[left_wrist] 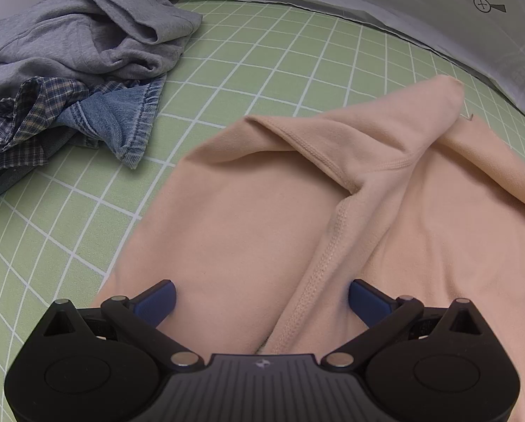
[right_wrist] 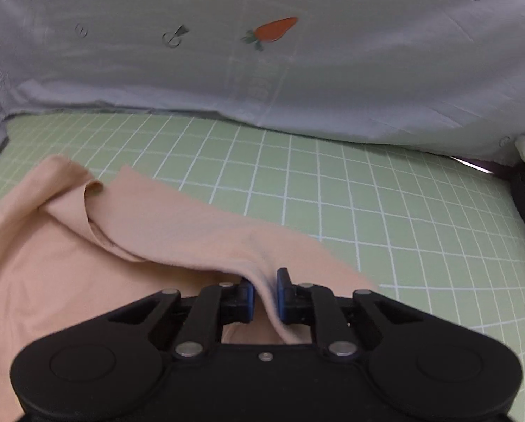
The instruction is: Fold clothes
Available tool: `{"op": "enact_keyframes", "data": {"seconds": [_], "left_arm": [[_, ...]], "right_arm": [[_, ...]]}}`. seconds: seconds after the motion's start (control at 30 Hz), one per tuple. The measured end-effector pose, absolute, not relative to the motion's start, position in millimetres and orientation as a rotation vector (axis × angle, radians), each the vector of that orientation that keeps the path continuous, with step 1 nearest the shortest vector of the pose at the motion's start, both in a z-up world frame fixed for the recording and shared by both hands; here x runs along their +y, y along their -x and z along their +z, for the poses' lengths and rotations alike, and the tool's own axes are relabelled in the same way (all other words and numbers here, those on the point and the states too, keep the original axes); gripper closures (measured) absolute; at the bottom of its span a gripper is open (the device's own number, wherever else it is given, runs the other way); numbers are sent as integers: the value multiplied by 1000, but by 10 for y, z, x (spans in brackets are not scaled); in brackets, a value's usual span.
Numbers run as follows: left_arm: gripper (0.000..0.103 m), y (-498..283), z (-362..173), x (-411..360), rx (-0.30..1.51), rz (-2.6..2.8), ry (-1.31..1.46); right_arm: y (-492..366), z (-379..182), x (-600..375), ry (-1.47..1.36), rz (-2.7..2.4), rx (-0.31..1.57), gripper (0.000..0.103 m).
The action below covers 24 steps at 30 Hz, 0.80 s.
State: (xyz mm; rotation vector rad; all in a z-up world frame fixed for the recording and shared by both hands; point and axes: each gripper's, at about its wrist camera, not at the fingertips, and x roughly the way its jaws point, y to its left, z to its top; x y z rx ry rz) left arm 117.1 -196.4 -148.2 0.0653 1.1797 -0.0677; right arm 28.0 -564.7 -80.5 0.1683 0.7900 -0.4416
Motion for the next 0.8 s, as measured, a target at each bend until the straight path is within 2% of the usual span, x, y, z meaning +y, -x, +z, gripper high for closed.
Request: {"op": "enact_keyframes", "data": {"seconds": [0.17,0.2,0.23,0.3,0.37,0.43,0.57,0.63,0.8], "left_arm": [[0,-1163,-1484,-1960,1172,-68,-64],[0,-1160,-1483,-1961,1170,-67,-63],[0,-1158,-1482,-1962,1168,-67,-63],[0,-1161,-1479,-1970,1168,-67,-63],[0,-1166,-1474,-1977,1171,-68,-64],[0,-1169,-1471,-1980,1172,-67,-63],[0,-1168,-1465,-1988,1173,-65,-62],[0,-1166,-1461,-1990,1172,-65,-63],[0,-1159,-1463,-1990,1167,-67,-63]], "right_arm": [[501,-768,-6418,-535,-770,631,97],[686,-804,-6588,-617,-855,606,93],[811,-888,-6715,-669,-919,633,85],[977,-1070,-6882,-708,-994,726,77],[1010,-1115,-6800,-611,-969,795,68],[914,-1079,-6603,-489,-932,815,54],[547,-1033,-6270,-272,-808,843,39],[329,-1063,-6129,-162,-749,865,25],[-91,-1274,-6007,23,-643,937,26]]}}
